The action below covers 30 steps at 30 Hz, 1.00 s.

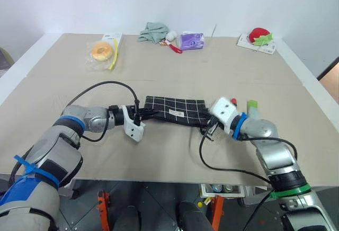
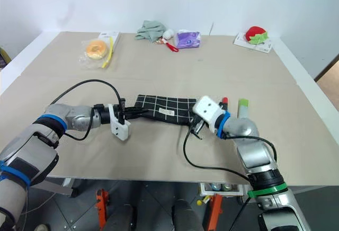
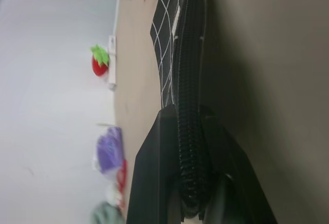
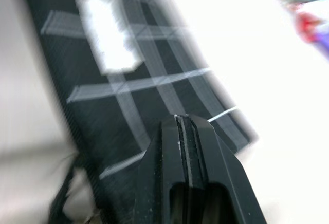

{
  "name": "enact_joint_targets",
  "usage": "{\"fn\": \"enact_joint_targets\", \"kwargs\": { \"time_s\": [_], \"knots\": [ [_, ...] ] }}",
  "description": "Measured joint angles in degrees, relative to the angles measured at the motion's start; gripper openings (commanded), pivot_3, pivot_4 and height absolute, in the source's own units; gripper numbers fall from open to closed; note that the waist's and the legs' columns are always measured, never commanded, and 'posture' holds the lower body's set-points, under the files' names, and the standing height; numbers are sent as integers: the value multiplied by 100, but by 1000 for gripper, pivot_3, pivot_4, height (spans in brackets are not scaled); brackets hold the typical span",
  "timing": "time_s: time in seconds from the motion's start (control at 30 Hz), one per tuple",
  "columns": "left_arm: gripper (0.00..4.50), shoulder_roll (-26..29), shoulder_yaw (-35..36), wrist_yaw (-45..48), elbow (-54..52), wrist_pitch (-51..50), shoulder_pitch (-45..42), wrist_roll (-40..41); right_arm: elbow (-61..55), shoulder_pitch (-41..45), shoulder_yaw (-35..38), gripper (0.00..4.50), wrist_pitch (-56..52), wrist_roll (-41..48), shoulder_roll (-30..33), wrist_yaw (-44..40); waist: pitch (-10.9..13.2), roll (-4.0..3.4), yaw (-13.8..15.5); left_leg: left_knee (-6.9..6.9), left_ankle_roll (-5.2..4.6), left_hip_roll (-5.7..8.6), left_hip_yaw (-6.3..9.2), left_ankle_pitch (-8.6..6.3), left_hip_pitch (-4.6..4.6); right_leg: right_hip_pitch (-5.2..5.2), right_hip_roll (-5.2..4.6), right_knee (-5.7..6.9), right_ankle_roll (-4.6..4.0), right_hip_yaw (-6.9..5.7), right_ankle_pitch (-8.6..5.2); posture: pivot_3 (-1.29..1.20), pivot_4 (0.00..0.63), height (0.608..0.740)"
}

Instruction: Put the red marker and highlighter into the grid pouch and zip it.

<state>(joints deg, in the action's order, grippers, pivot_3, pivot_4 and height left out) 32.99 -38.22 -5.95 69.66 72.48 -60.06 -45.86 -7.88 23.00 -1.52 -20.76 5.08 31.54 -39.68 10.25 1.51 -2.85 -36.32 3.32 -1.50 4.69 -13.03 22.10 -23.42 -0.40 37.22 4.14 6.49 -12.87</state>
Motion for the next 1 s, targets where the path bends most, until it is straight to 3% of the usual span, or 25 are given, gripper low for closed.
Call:
{"fn": "enact_joint_targets", "kwargs": {
  "time_s": [0.1,0.17,0.2,0.23,0.5,0.8,0.87,1.0],
  "knots": [
    [0,67,434,1127,-552,-284,499,917,-865,-205,584,2592,-1228,735,-82,172,-6,-7,2,1,-4,-2,-1,-5,1,3,-1,1,-22,-3,5,0,150,739],
    [0,132,668,1828,-1192,-751,865,1440,-1175,-296,706,3798,-2080,1030,-113,364,-10,-15,-1,0,-7,-3,-2,-8,-1,3,-1,2,-26,-3,4,0,150,739],
    [0,152,742,2089,-1502,-990,1014,1603,-1235,-322,752,4232,-2424,1131,-178,477,-15,-23,-5,0,-8,-4,-2,-8,-2,3,0,4,-26,-3,1,0,150,739],
    [0,185,802,2361,-1881,-1263,1185,1722,-1293,-330,879,4384,-2848,1262,-341,653,-19,-29,-5,0,-8,-5,-2,-8,-3,3,1,6,-25,-2,-2,0,150,739],
    [0,182,1156,3580,-3855,-2857,2035,2005,-1391,-134,1469,4384,-5250,1915,-1071,1669,-57,-94,-3,-3,-10,-5,-1,-9,-8,3,6,10,-10,-3,-13,0,150,739],
    [0,150,1352,3846,-4260,-3296,2234,2001,-1392,-125,1386,4384,-5440,1943,-977,1901,-62,-98,-12,-3,-30,-5,-1,-20,-7,3,7,9,-9,-3,-22,0,150,739],
    [0,149,1376,3867,-4274,-3306,2244,1998,-1393,-142,1335,3594,-5384,1936,-961,1931,-63,-98,-16,-3,-31,-5,-1,-20,-8,3,7,9,-9,-3,-22,0,150,739],
    [0,104,1450,3941,-4345,-3412,2313,2015,-1393,-168,1220,1441,-5373,1945,-965,1971,-63,-98,-30,-3,-33,-5,0,-22,-7,3,7,9,-10,-3,-25,0,150,739]
  ]
}}
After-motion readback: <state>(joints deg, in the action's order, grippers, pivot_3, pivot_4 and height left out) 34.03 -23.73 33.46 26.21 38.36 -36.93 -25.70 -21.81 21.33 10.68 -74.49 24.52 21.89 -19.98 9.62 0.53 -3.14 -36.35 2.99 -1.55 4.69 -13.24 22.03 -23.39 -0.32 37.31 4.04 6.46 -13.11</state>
